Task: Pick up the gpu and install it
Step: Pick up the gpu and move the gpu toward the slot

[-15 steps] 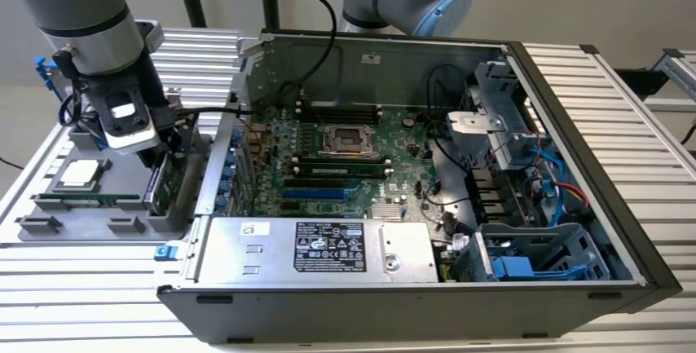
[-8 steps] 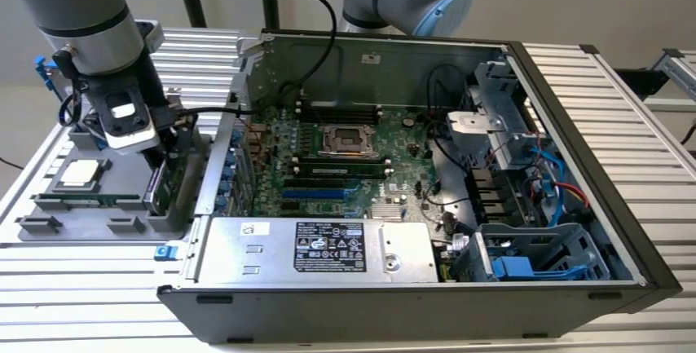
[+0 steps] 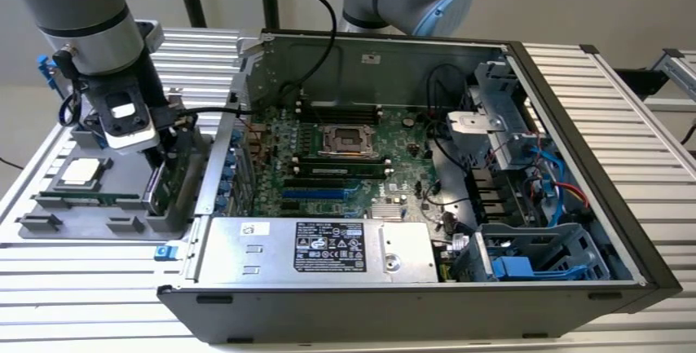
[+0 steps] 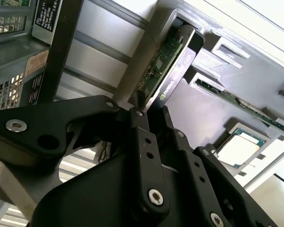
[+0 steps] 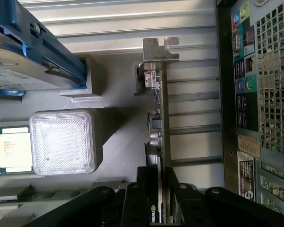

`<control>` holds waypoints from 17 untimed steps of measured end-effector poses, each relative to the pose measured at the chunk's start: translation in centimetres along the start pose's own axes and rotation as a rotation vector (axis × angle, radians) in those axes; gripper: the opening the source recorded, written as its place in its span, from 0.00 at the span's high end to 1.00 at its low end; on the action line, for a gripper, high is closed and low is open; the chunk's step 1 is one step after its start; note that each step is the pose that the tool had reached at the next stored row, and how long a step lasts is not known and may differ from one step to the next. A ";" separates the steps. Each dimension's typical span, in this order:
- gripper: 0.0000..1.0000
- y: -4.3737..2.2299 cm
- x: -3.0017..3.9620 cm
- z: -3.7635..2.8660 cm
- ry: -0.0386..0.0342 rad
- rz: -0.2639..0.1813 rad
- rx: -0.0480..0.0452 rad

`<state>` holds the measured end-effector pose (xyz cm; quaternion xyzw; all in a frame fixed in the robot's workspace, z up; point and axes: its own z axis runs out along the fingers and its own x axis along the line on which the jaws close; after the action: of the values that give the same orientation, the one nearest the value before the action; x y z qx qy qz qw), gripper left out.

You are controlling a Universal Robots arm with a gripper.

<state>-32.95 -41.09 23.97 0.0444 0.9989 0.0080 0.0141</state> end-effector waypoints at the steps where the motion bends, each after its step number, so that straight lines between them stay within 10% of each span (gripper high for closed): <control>1: 1.00 0.00 0.00 0.00 0.0000 0.000 0.0000; 17: 1.00 0.01 -0.01 -0.31 0.0000 0.000 0.0007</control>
<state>-32.96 -41.09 24.28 0.0444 0.9989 0.0076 0.0141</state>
